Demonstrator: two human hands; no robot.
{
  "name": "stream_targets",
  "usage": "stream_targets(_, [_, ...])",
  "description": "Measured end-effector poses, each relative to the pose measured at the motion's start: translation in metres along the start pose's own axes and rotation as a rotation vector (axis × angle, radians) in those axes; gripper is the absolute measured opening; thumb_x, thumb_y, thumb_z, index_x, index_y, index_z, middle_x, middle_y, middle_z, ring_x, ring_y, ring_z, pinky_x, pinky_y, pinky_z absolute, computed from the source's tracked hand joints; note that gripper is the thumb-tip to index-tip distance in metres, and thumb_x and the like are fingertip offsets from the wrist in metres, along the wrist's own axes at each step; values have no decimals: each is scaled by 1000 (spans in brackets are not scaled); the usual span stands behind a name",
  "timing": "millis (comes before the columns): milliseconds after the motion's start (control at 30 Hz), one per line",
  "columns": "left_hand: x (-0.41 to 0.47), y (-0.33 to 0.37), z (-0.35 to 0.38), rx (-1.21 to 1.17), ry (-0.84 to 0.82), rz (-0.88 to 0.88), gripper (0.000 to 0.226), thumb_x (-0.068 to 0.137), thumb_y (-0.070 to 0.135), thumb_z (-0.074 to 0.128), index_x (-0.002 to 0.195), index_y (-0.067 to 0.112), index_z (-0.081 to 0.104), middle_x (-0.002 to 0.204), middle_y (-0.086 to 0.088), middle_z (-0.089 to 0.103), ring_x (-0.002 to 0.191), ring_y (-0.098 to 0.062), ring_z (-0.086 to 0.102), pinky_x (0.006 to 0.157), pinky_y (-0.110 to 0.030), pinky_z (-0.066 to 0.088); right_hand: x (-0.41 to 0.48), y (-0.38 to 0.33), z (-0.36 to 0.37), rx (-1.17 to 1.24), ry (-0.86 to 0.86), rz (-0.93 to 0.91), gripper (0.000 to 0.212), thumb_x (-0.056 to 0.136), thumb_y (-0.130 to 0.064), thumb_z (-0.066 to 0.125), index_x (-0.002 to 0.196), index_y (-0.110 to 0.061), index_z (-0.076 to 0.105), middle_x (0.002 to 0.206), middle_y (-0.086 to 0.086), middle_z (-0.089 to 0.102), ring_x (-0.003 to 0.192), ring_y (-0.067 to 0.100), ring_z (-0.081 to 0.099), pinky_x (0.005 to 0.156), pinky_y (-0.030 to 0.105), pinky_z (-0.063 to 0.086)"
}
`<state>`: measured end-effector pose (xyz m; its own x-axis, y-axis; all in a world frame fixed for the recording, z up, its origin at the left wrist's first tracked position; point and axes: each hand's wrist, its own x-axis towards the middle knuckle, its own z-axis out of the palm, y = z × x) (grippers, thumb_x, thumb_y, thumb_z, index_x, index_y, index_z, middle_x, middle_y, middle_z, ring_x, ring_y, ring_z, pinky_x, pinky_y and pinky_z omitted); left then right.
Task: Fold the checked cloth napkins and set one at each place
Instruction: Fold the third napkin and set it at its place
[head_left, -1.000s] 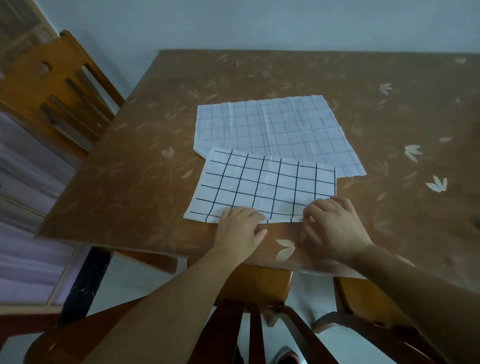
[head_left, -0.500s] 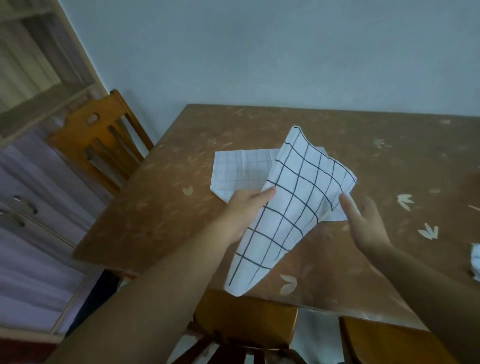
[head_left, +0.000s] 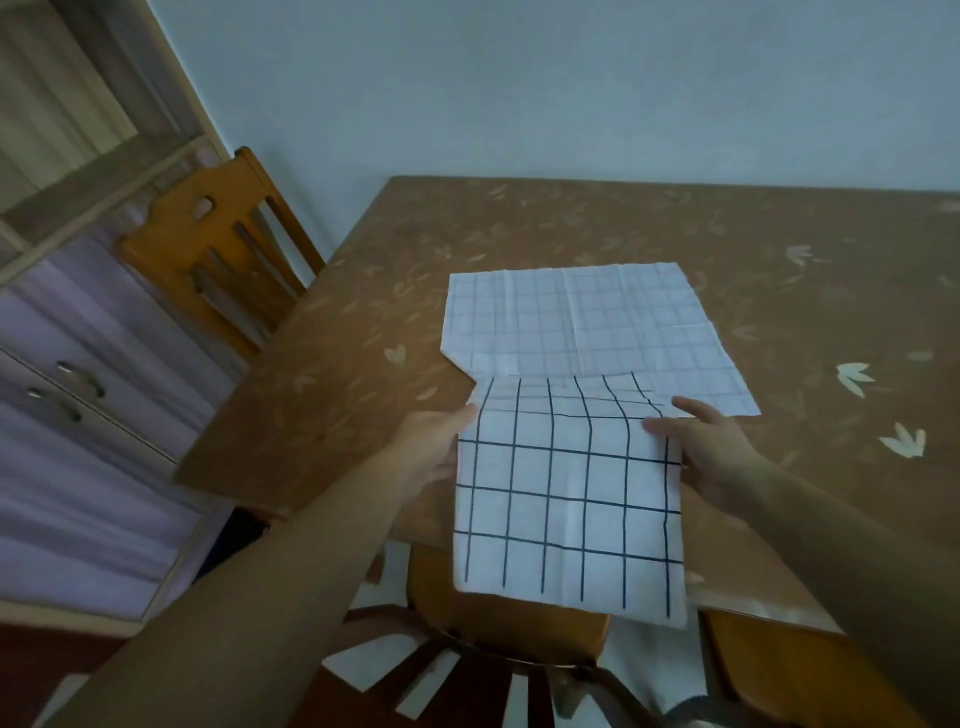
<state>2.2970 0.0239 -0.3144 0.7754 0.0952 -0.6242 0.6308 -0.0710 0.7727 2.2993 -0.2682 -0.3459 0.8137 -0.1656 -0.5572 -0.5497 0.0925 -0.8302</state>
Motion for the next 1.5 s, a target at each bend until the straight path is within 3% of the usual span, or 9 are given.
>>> stream_targets(233, [5, 10, -5, 54, -3, 67, 29, 87, 21, 73, 113, 11, 65, 129, 5, 58, 104, -16, 63, 82, -30, 51, -2, -34, -2, -76, -20, -96, 57, 78, -7, 75, 129, -23, 56, 113, 12, 66, 96, 25, 65, 73, 34, 51])
stream_targets(400, [-13, 68, -2, 92, 152, 300, 29, 86, 20, 72, 114, 11, 68, 110, -1, 63, 99, -16, 58, 82, -28, 44, -10, -91, -6, -110, 43, -304, 51, 76, -1, 73, 117, -28, 61, 110, 8, 61, 104, 28, 63, 96, 43, 49])
stream_targets(533, [-28, 97, -1, 88, 140, 379, 21, 83, 23, 73, 104, 18, 72, 108, 1, 63, 97, -17, 55, 78, -32, 42, -19, -117, -11, -118, 88, -411, 47, 73, -4, 74, 112, -30, 67, 110, -1, 65, 101, 18, 63, 84, 34, 50])
stream_targets(600, [-29, 95, 0, 169, 92, 389, 22, 84, 28, 72, 97, 11, 72, 86, 3, 62, 78, -14, 54, 67, -27, 41, -24, -112, -15, -141, 85, -409, 44, 75, -10, 74, 114, -27, 67, 105, 1, 68, 92, 18, 62, 80, 34, 50])
stream_targets(700, [-22, 71, 4, 211, 77, 315, 33, 86, 40, 70, 88, 7, 73, 68, 4, 65, 60, -10, 56, 57, -25, 40, -24, -79, -22, -180, 109, -335, 34, 78, -19, 76, 111, -23, 68, 93, 5, 69, 82, 22, 62, 77, 36, 48])
stream_targets(900, [6, -25, 9, 272, 22, 57, 17, 89, 28, 70, 91, 12, 70, 89, -6, 75, 67, -11, 62, 54, -21, 41, -9, 25, -26, -337, 154, -122, 30, 78, -11, 77, 106, -9, 68, 86, 8, 66, 68, 19, 60, 57, 27, 44])
stream_targets(1067, [21, -84, 11, 254, 0, -139, 19, 90, 26, 69, 103, 13, 63, 92, -4, 73, 71, -13, 68, 54, -20, 46, -3, 81, -28, -495, 129, -10, 30, 77, -18, 79, 102, -14, 63, 98, 5, 67, 79, 20, 62, 67, 31, 48])
stream_targets(1200, [26, -91, 7, 317, -3, -161, 16, 90, 30, 68, 96, 17, 61, 83, -5, 73, 57, -9, 59, 47, -19, 42, 1, 83, -31, -604, 135, -7, 33, 75, -27, 81, 97, -14, 61, 95, 4, 67, 80, 22, 64, 67, 34, 51])
stream_targets(1500, [39, -87, 1, 570, 10, -23, 35, 91, 36, 65, 72, 7, 69, 64, -7, 57, 53, -15, 41, 50, -24, 33, 6, 66, -19, -558, 125, -42, 29, 79, -9, 75, 103, -10, 60, 92, 4, 68, 83, 22, 65, 72, 35, 53])
